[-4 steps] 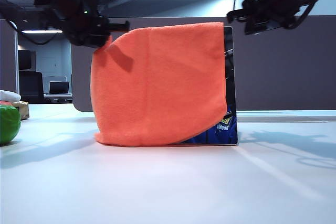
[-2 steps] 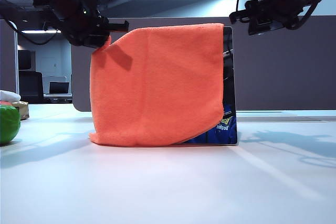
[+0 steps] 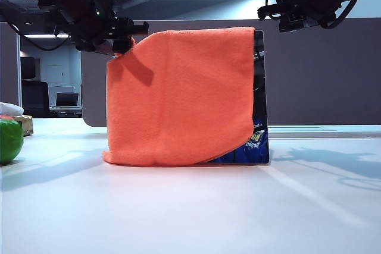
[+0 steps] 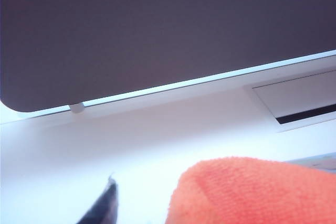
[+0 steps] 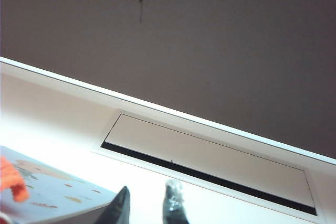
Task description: Pick up the cloth from the table and use it to cover the mirror.
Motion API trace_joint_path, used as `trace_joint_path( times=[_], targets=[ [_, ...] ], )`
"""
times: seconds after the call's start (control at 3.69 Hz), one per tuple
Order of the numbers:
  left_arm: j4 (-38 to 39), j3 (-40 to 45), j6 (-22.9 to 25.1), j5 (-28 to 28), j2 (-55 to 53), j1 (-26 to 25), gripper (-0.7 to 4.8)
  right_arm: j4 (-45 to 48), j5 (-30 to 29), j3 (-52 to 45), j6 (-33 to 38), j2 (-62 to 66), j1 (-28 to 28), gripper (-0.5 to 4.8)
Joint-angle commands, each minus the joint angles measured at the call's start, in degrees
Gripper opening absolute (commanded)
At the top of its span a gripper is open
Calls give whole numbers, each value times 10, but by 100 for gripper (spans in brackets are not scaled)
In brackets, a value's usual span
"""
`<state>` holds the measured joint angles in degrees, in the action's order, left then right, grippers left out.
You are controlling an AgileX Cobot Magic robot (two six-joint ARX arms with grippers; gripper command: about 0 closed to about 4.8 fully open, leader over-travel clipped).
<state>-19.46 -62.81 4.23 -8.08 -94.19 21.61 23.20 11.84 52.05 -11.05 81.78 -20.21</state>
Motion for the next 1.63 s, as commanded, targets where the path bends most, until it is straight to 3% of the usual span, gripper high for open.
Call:
trace_joint_path(
  times=[0.27, 0.81, 1.08, 1.35, 1.63],
  targets=[
    [-27, -2, -1, 17, 52, 1, 350, 7, 3, 2, 1, -6, 0, 90],
    [-29, -2, -2, 17, 69, 1, 350, 10, 22, 2, 1, -28, 0, 89],
    [-6, -2, -2, 44, 53, 1, 340, -62, -96, 2, 8, -71, -1, 85],
    [16, -2, -2, 43, 37, 1, 339, -81, -120, 2, 9, -71, -1, 122],
    [23, -2, -2, 43, 34, 1, 336, -83, -129, 2, 9, -70, -1, 123]
  ],
)
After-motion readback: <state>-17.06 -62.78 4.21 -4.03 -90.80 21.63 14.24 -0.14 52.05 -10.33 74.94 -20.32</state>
